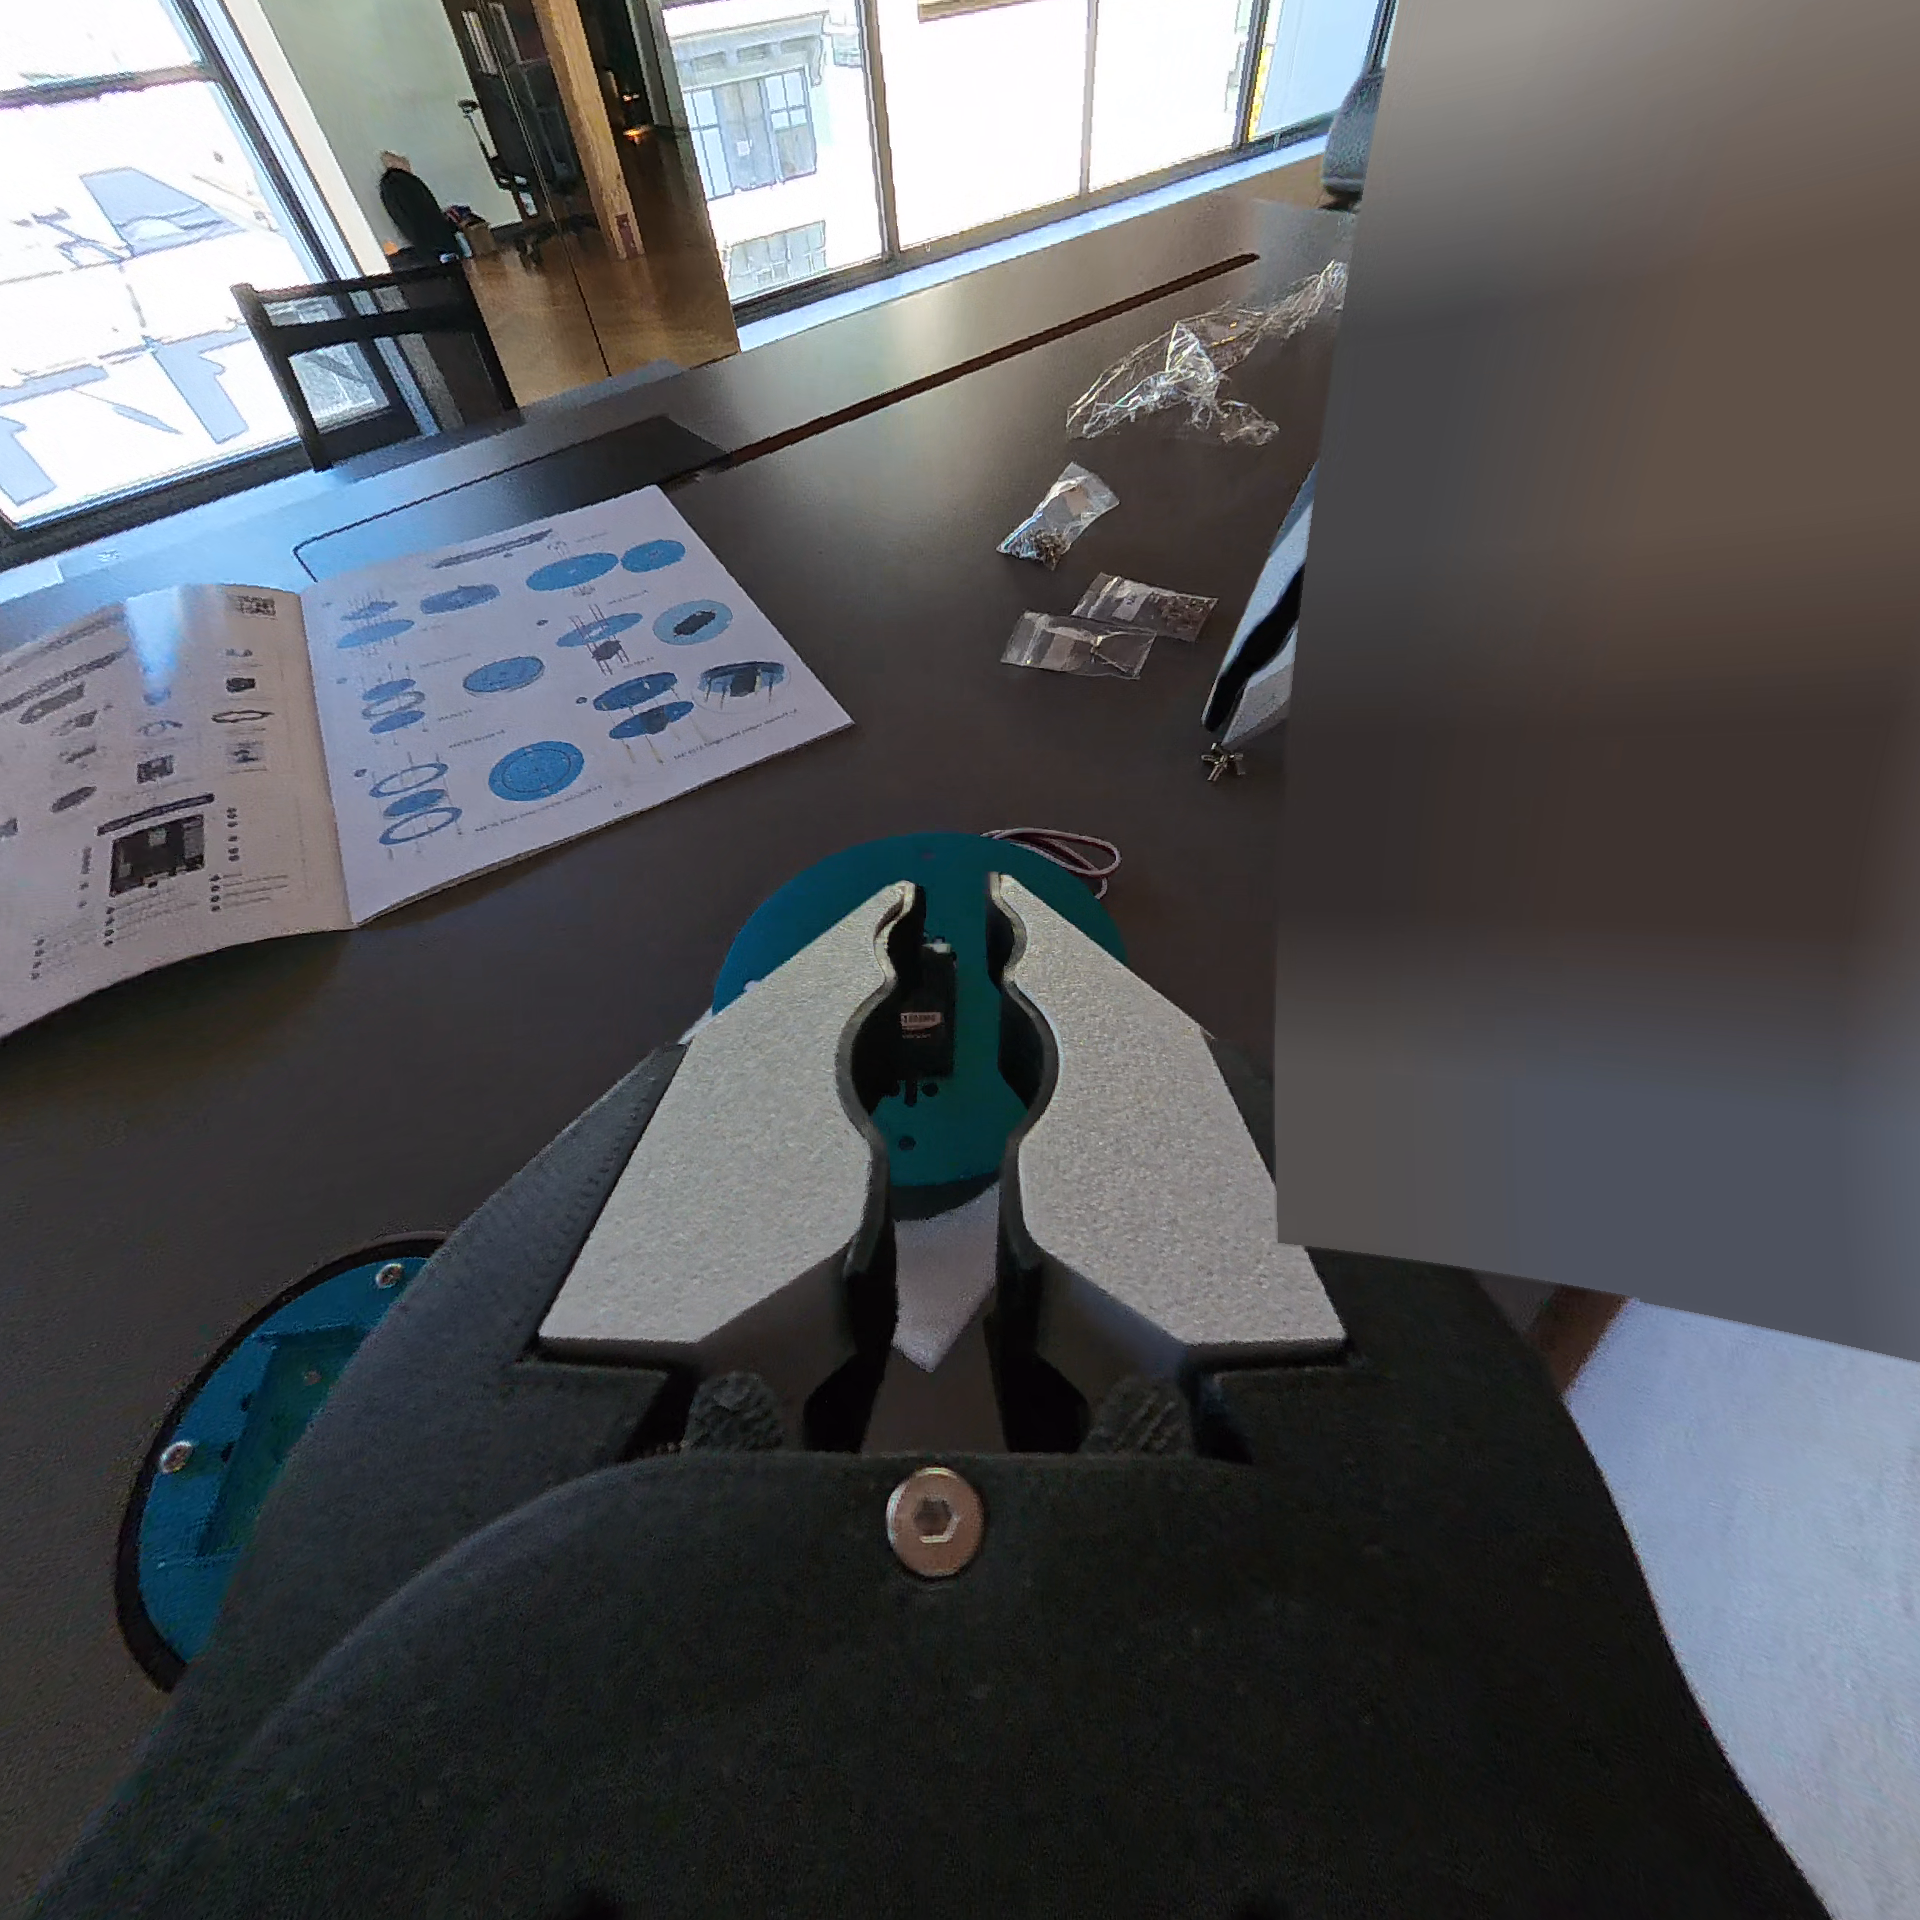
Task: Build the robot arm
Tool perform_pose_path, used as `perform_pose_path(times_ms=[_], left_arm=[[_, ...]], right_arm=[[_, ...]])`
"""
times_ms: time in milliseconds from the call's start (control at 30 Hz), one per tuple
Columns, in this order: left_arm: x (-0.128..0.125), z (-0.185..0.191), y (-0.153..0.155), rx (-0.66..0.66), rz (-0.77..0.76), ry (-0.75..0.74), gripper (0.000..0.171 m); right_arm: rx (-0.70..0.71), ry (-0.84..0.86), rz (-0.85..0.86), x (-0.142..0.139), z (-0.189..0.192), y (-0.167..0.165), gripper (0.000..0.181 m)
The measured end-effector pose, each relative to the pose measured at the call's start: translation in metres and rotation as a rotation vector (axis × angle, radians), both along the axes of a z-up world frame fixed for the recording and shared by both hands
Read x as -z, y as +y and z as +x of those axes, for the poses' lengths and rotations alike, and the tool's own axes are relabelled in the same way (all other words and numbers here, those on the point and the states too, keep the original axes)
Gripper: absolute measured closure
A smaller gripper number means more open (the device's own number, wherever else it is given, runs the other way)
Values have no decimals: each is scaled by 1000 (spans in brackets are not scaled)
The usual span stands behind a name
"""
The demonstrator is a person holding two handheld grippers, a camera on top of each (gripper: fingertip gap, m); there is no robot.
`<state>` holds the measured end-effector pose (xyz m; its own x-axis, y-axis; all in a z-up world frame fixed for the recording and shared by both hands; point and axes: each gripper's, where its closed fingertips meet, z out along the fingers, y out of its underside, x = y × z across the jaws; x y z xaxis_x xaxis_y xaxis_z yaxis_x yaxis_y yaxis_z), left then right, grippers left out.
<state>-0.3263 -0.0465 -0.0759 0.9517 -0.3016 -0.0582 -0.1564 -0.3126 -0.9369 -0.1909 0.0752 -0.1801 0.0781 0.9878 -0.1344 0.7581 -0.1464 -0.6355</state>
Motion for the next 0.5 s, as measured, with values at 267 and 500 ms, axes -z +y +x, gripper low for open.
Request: perform_pose_path(times_ms=[267,500], left_arm=[[0,-11,24,-22,-4,27,162],[-14,-31,55,-45,21,87,162]], right_arm=[[-50,25,54,4,-1,-4,176],[-100,65,85,3,6,-1,176]])
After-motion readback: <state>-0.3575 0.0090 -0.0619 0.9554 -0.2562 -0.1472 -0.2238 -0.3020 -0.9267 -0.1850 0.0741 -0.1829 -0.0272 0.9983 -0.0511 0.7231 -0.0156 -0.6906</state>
